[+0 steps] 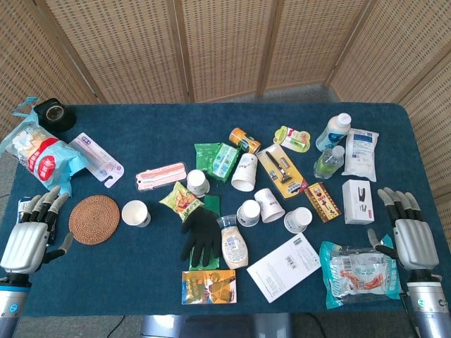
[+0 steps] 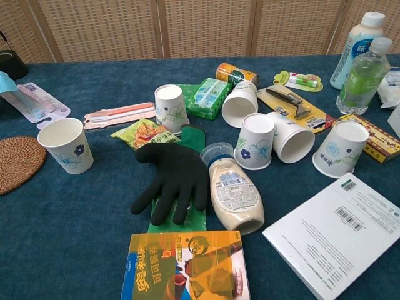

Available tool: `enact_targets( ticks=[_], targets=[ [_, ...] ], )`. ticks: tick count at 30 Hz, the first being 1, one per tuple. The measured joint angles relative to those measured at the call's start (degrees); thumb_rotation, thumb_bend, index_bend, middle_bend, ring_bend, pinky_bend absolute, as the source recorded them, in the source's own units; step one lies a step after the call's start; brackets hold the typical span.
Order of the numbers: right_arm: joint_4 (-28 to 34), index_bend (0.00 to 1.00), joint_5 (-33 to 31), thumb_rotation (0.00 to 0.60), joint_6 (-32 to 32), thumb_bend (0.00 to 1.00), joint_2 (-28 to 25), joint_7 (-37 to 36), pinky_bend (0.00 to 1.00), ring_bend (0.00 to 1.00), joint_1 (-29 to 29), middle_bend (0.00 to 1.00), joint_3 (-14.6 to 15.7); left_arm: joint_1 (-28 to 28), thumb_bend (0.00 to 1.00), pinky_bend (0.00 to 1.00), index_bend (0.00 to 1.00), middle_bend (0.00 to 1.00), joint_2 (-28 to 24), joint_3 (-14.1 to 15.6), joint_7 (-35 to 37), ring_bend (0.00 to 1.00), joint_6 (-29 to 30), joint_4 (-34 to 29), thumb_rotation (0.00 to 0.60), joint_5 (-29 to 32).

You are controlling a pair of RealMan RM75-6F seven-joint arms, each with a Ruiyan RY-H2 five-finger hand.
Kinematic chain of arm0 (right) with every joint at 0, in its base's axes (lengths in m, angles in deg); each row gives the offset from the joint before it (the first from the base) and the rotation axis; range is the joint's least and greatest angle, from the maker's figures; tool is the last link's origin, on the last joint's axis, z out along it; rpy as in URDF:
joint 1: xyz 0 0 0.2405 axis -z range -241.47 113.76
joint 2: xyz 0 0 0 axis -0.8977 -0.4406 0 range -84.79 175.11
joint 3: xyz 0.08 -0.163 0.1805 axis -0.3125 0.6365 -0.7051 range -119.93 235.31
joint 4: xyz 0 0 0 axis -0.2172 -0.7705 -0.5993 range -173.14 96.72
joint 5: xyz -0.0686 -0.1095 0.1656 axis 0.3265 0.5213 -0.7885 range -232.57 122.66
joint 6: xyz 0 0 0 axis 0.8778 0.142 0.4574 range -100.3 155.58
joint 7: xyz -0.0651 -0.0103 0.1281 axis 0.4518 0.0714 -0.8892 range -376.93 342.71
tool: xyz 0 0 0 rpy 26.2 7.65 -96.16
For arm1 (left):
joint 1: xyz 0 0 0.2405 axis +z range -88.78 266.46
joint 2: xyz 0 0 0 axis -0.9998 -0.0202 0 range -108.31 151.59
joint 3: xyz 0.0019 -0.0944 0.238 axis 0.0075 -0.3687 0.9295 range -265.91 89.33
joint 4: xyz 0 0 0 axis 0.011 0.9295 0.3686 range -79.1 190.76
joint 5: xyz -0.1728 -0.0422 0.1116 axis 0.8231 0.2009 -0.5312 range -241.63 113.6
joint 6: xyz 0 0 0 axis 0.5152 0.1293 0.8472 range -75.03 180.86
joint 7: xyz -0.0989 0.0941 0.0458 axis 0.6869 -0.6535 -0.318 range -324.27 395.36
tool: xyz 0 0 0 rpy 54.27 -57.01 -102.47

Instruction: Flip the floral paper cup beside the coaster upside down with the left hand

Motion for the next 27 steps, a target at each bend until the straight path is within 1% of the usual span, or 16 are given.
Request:
enact_targets(
  ticks=[13, 17, 23, 27],
  targets=[
    [-0.8, 0.0, 0.6, 0.533, 0.5, 0.45, 0.2, -1.8, 0.0, 0.0, 0.5, 0.0, 0.5, -0.8, 0.46, 0.02, 0.0, 0.0, -1.6, 0.3, -2.0, 0.0, -1.7, -2.0, 0.6, 0.2],
    [-1.3, 0.0, 0.8, 0.536, 0.7, 0.45, 0.3, -2.7, 0.0, 0.0, 0.8, 0.0, 0.7, -1.4, 0.46, 0.02, 0.0, 0.0, -2.1, 0.5, -3.4, 0.0, -3.3, -2.6, 0.6, 0.7],
    [-1.9, 0.0, 2.0, 0.535, 1.2, 0.45, 0.3, -3.7, 0.0, 0.0, 1.1, 0.0, 1.3, -3.3, 0.46, 0.02, 0.0, 0.0, -3.0, 0.5, -8.7, 0.0, -7.4, -5.1, 0.6, 3.7],
    [-2.1, 0.0, 2.6, 0.535, 1.6, 0.45, 0.4, -4.3, 0.0, 0.0, 1.4, 0.0, 1.7, -5.4, 0.46, 0.03, 0.0, 0.0, -3.0, 0.1, -13.8, 0.0, -10.8, -6.6, 0.6, 7.2]
  ],
)
